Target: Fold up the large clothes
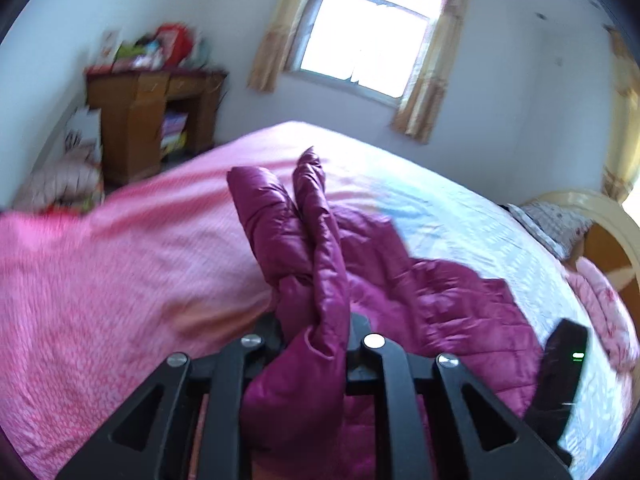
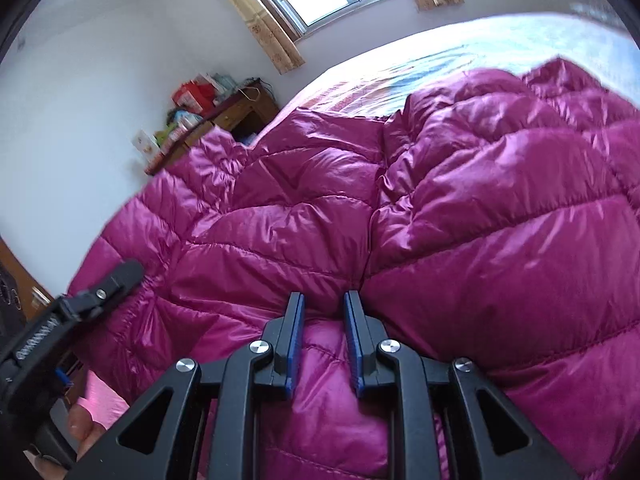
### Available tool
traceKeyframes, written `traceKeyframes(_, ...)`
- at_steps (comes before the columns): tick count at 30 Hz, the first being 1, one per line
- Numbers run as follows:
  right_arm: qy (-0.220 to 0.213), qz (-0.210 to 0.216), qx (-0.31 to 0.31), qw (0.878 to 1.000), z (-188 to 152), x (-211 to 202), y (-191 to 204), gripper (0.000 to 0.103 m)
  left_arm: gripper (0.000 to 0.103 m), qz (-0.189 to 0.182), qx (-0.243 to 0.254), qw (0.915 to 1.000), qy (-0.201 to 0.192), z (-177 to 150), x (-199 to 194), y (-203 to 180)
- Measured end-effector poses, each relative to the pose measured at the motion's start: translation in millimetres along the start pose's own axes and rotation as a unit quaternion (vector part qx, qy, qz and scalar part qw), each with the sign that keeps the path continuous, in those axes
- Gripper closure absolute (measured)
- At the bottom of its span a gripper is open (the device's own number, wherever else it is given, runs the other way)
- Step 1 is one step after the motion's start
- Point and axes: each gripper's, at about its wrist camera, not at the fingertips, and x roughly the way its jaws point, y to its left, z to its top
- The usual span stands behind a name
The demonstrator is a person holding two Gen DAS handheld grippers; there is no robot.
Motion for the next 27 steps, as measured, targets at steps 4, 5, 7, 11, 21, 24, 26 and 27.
traceKeyframes(4, 0.015, 0.029, 0.026, 0.999, 4.8, -1.3, -12.4, 0.083, 0.086, -0.024, 0.062, 0.9976, -0.02, 7.4, -13.5, -44.0)
traceKeyframes(5, 0.022, 0.039, 0.036, 0.998, 6.8, -3.0, -16.2, 0.083, 0.086, -0.028, 0.076, 0.9965, -0.02, 8.0, -14.8, -54.3)
traceKeyframes(7, 0.031, 0.063, 0.07, 0.995, 11.5, -13.0, -26.7, 0.081, 0.086, -0.041, 0.105, 0.9933, -0.024, 6.5, -18.6, -79.7)
traceKeyframes(11, -0.003, 0.095, 0.111, 0.989, 14.8, -59.8, -53.1, 0.081, 0.086, -0.058, 0.156, 0.9858, -0.025, -0.4, -20.7, -119.8)
traceKeyframes(21, -0.123, -0.006, 0.191, 0.974, -22.3, -201.8, -172.6, 0.08, 0.086, -0.09, 0.276, 0.9559, 0.043, -74.8, 26.6, -219.7)
traceKeyframes(24, -0.132, -0.023, 0.209, 0.969, -38.2, -219.0, -194.1, 0.08, 0.086, -0.084, 0.292, 0.9508, 0.061, -94.3, 37.2, -231.0)
traceKeyframes(26, -0.133, -0.029, 0.216, 0.967, -46.4, -223.4, -203.1, 0.08, 0.086, -0.08, 0.301, 0.948, 0.066, -101.4, 39.7, -234.9)
traceKeyframes(27, -0.135, -0.031, 0.217, 0.966, -50.1, -224.0, -207.3, 0.08, 0.086, -0.078, 0.307, 0.946, 0.068, -104.7, 42.0, -236.1)
